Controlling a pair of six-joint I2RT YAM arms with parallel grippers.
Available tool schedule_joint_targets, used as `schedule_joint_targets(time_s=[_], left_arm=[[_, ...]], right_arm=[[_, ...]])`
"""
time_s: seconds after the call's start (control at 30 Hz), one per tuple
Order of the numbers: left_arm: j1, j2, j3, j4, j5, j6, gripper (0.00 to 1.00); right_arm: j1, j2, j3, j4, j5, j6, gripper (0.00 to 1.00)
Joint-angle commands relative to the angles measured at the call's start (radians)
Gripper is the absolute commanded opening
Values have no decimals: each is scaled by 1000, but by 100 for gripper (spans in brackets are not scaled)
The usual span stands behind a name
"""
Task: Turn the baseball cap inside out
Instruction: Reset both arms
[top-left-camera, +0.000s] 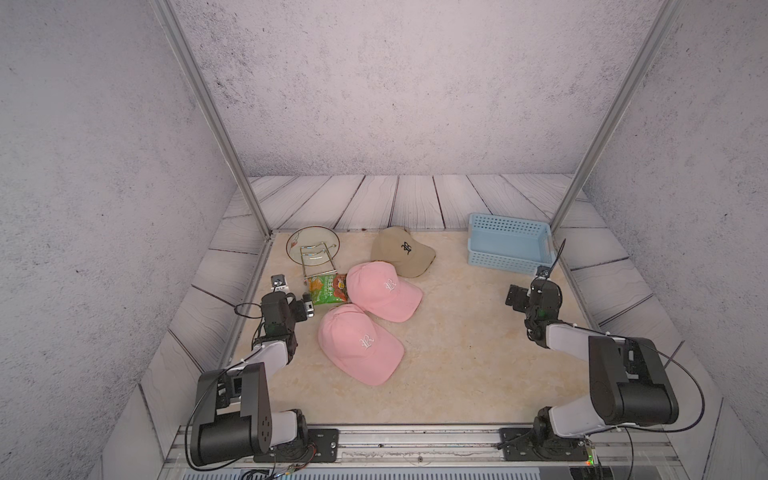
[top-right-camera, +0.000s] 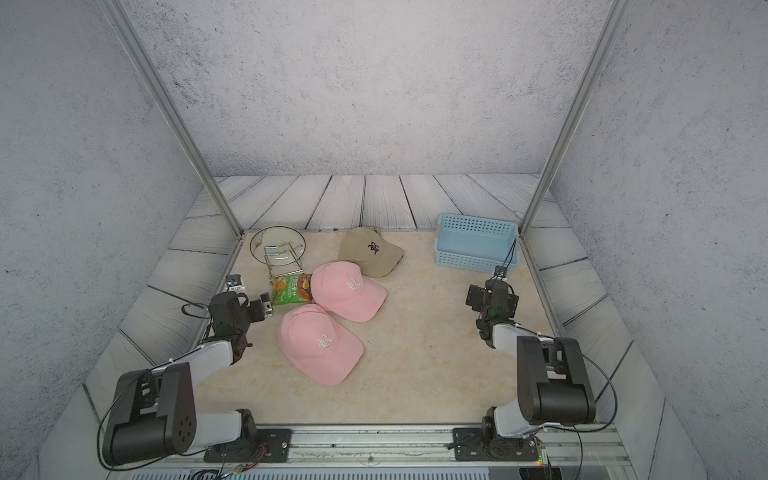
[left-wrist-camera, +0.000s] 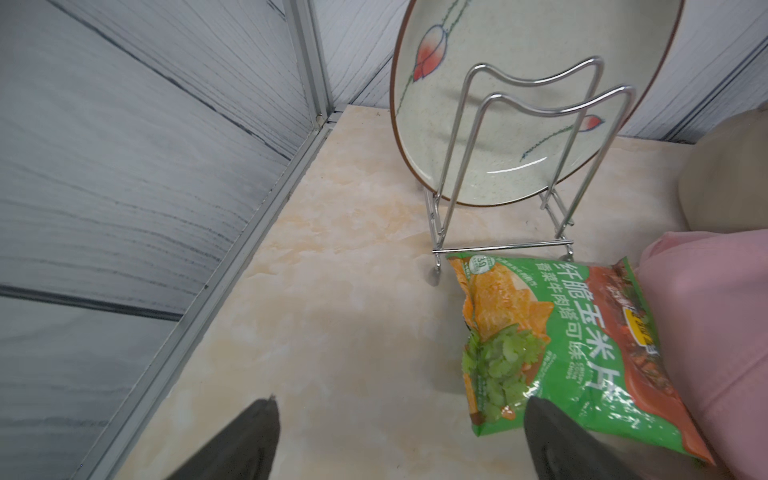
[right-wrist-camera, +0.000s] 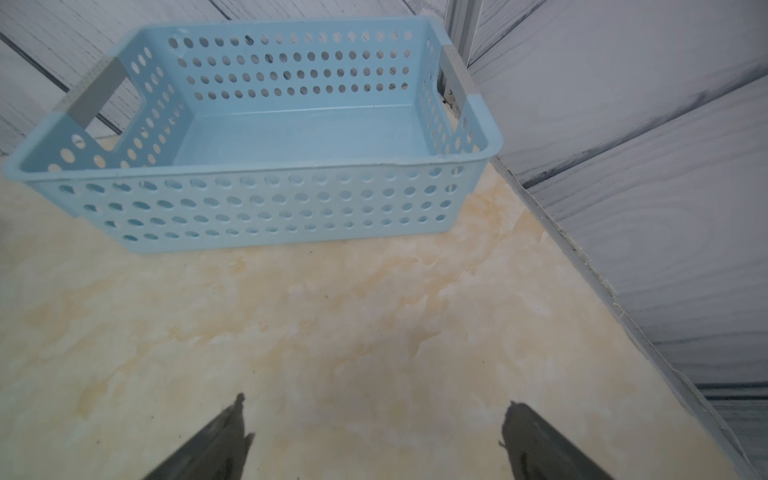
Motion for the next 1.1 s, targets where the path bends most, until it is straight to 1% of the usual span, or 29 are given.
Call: schedule_joint_targets(time_s=[0.0,0.03,0.1,0.17,0.2,0.27,0.33,0.37,0.47,0.5,0.57,0.6,0.67,0.73,0.8,1.07], left_arm=[[8,-35,-61,145,70,-22,98],[10,-34,-79,189,77,-33,98],[9,-19,-82,216,94,-41,98],[8,22,-92,288,126,-50,98],[8,46,-95,325,145,-46,98],[8,80,-86,338,148,-47,98],[8,109,-70,326,140,-50,98],[7,122,-60,324,160,-36,98],[-9,147,-60,343,153,-18,98],[-16,171,-67,366,139,-15,98],[-21,245,-64,471,136,-15,98],[-25,239,-51,449,131,-12,98],[-39,194,-9,283,103,-1,98],[-49,218,-7,321,85,2,98],[-50,200,3,270,84,4,98],[-63,207,16,258,54,9,98]], right_arm=[[-3,-34,-55,136,-49,-22,100],[-4,-36,-70,158,-53,-25,100],[-4,-44,-94,191,-63,-32,100],[-4,-44,-113,220,-91,-44,100],[-5,-36,-119,233,-101,-50,100],[-5,4,-125,274,-123,-58,100],[-4,69,-142,386,-148,-76,100],[-4,84,-156,460,-152,-78,100],[-2,38,-113,305,-143,-74,100],[-2,38,-111,288,-142,-74,100],[-2,55,-127,343,-145,-77,100],[-2,68,-137,384,-146,-80,100],[-2,80,-150,440,-146,-79,100],[-2,68,-142,404,-147,-80,100],[-3,73,-145,410,-147,-82,100],[-2,74,-147,425,-147,-81,100]])
